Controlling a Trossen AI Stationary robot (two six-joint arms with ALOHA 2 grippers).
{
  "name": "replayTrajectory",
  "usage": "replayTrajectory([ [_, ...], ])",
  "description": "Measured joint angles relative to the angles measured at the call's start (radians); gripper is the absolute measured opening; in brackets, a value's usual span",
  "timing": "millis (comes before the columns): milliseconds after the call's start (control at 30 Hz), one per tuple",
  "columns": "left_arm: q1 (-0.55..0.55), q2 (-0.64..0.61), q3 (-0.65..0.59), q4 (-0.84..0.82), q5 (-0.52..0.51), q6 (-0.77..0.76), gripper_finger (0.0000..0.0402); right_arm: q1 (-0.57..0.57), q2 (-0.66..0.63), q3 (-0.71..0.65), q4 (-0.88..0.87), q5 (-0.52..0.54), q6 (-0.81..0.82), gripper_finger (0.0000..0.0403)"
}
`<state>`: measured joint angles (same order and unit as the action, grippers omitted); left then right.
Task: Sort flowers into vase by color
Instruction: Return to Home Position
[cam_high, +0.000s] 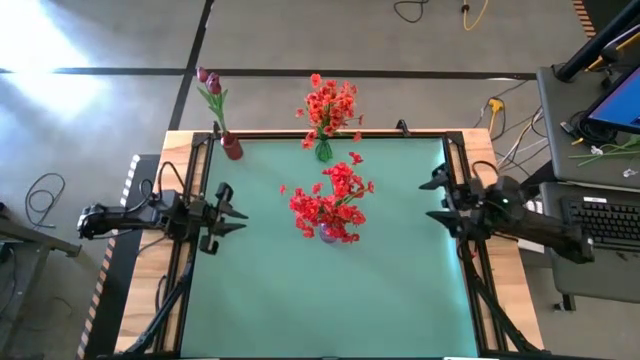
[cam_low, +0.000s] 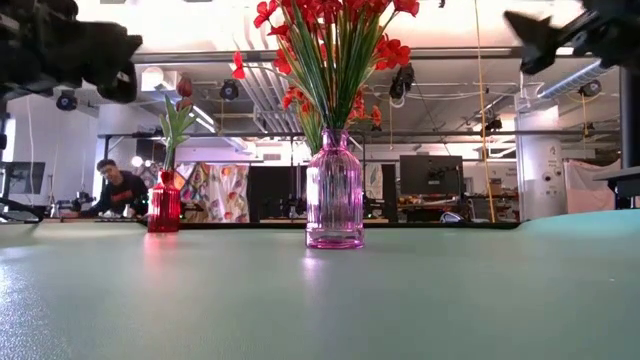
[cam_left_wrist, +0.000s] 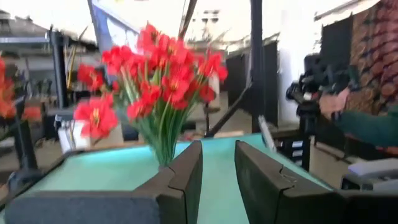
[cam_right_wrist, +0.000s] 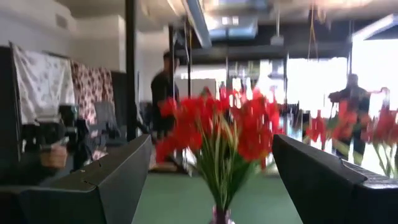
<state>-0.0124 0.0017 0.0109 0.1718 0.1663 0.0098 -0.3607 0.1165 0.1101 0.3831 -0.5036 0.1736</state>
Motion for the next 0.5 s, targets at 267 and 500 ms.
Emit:
replayTrajectory([
  [267, 0.000, 0.006, 0.000, 0.008, 0.001, -0.045, 0.0080, 0.000, -0.115, -0.018, -0.108, -0.034, -0.029, 0.0325],
  [500, 0.000, 0.013, 0.010, 0.011, 0.001, -0.372, 0.0080, 0.000, -0.108, -0.098, -0.145, -0.014, -0.186, 0.0325],
])
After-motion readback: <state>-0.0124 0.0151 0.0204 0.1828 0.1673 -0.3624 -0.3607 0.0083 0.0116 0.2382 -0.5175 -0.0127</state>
